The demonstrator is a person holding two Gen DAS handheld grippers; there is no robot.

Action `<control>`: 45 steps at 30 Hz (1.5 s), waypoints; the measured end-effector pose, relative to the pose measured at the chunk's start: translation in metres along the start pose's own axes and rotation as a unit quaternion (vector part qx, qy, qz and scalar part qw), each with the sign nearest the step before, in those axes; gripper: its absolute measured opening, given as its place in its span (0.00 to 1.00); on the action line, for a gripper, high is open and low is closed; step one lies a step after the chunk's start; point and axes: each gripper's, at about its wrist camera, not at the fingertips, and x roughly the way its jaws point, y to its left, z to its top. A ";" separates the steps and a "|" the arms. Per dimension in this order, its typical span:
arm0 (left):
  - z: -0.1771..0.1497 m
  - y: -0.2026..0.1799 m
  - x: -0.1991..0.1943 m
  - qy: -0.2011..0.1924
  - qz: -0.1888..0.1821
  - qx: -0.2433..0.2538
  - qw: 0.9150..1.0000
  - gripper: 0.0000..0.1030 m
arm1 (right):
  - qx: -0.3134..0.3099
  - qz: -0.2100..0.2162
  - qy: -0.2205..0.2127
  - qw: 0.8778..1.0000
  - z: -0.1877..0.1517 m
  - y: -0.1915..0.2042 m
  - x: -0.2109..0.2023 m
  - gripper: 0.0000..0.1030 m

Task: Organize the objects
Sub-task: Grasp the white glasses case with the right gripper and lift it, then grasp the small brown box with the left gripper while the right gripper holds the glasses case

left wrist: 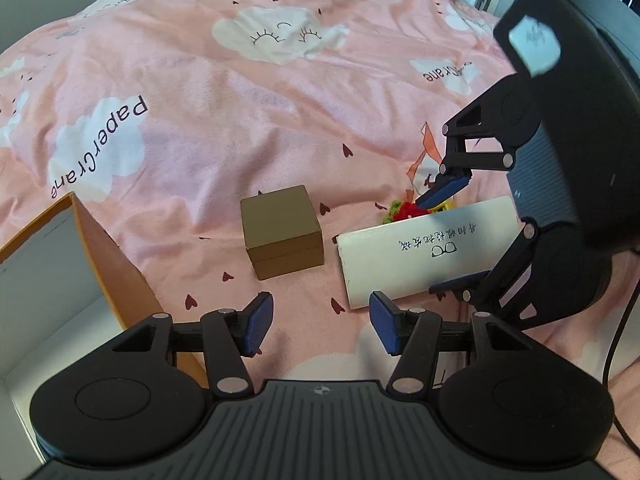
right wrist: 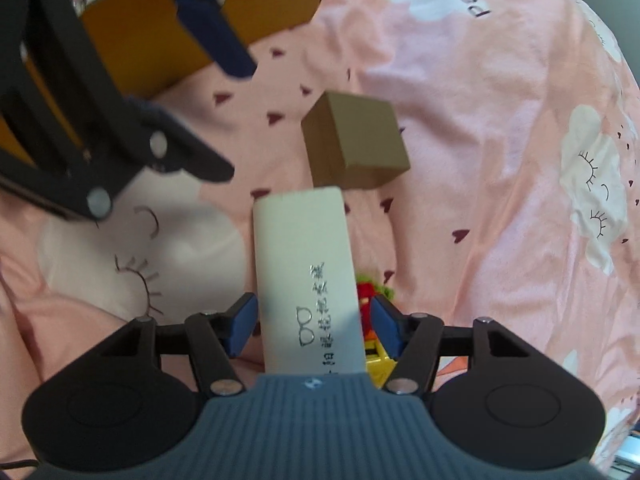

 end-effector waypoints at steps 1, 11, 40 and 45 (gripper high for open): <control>0.001 0.001 0.001 0.003 -0.001 -0.002 1.000 0.64 | -0.001 -0.004 0.005 1.000 -0.001 0.001 0.003 0.62; 0.016 0.014 0.006 -0.018 -0.003 -0.072 0.997 0.75 | -0.002 -0.010 -0.009 1.000 -0.009 0.001 0.002 0.60; 0.032 0.020 0.067 0.001 0.044 -0.123 0.991 0.65 | 0.106 -0.030 -0.054 0.992 -0.046 -0.046 -0.010 0.60; 0.034 0.018 0.034 -0.033 0.035 -0.113 0.992 0.65 | 0.095 -0.054 -0.050 0.993 -0.043 -0.040 -0.017 0.60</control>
